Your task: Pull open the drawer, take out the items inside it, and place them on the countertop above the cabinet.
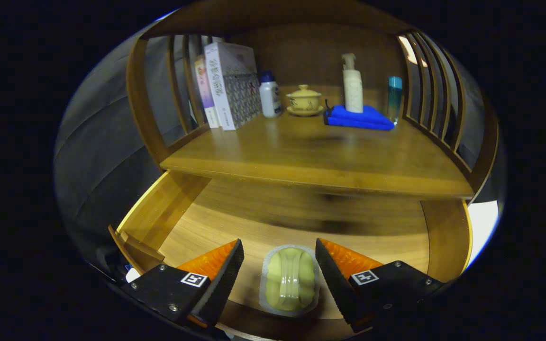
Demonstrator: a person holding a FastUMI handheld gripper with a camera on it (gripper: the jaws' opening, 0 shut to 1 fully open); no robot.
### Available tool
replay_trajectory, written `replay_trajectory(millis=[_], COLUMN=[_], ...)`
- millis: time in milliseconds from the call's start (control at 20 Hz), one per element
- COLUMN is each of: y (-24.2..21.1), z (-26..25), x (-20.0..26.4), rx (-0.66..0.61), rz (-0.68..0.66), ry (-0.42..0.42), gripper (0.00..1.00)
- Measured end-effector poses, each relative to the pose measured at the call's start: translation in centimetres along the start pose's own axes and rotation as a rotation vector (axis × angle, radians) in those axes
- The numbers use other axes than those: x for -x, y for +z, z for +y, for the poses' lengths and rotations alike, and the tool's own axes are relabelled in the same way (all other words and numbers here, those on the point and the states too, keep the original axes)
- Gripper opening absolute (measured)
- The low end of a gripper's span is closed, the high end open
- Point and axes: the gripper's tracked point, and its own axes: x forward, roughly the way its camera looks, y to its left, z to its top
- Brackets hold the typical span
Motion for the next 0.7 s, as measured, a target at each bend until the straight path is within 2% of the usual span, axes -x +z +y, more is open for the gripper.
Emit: replay_trajectory(millis=[100, 150, 400, 550, 700], y=[-0.6, -0.8, -2.7, -3.0, -2.7], z=[-0.1, -0.2, -0.3, -0.8, -1.4], x=[-0.5, -0.7, -1.2, -1.5, -1.5], rx=[-0.016, -0.006, 0.001, -0.017, -0.053], rz=[0.038, 0.049, 0.119, 0.105, 0.088], ry=[0.006, 0.006, 0.006, -0.013, -0.022], gripper=[0.93, 0.87, 0.76, 0.59, 0.31])
